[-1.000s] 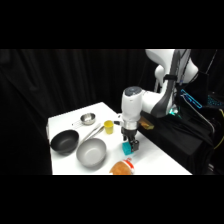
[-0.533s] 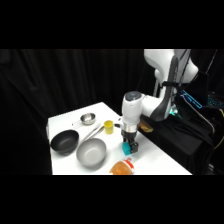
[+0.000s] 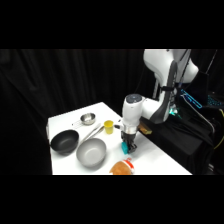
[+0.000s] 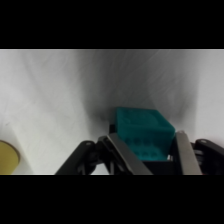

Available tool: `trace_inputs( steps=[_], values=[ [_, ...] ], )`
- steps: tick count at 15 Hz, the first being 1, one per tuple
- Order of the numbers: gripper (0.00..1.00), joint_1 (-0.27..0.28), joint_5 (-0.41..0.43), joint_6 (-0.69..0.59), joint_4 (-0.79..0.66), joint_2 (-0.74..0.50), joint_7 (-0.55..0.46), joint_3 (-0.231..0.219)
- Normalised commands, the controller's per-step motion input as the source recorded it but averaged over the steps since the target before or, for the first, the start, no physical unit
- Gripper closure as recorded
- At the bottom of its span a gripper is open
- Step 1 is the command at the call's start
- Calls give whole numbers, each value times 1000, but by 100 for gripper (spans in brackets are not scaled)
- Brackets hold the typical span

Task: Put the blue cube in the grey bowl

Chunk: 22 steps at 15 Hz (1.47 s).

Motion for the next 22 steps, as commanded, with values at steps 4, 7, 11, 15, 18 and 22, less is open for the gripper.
trace_inputs(
  steps=[4, 7, 11, 15, 18, 22],
  values=[
    [71, 168, -49, -47, -111, -248, 26, -156],
    [74, 111, -150, -368, -80, -444, -6, -128],
    [74, -153, -133, -531, 57, -425, -112, 85],
    [74, -364, 48, -527, 272, -222, -352, 219],
    [74, -328, 112, -392, 448, 34, -386, 149],
    [74, -235, 163, -328, 538, 207, -346, 124]
  ],
)
